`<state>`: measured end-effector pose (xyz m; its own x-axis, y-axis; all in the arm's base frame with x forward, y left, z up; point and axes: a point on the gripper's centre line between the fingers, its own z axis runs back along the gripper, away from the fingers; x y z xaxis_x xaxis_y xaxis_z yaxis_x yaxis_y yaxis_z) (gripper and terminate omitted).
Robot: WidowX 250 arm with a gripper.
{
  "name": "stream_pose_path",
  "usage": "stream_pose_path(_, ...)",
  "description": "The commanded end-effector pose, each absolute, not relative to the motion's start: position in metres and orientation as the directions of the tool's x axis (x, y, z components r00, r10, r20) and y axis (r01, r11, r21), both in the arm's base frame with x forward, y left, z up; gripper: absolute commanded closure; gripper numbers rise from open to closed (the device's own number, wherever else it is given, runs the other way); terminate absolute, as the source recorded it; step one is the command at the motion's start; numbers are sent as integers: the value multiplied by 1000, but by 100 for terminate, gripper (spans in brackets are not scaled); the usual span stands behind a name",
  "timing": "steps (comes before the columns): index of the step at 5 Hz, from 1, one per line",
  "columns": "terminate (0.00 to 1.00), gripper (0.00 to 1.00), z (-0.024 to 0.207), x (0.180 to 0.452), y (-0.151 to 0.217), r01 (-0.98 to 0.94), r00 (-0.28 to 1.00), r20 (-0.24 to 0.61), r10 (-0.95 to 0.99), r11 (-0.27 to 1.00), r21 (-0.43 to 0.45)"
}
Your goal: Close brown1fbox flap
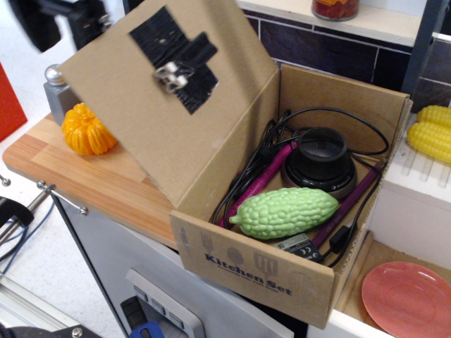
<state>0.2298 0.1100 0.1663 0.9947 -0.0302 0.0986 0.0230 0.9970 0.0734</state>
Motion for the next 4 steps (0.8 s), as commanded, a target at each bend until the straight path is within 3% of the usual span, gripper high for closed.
stream_pose_path(1,0,0,199,245,71,-22,987,162,-14,976,215)
stream_pose_path(2,0,0,199,254,32,-43,985,173,-3,964,262)
stream_pose_path(4,0,0,180,264,-48,-24,982,180,-61,899,437)
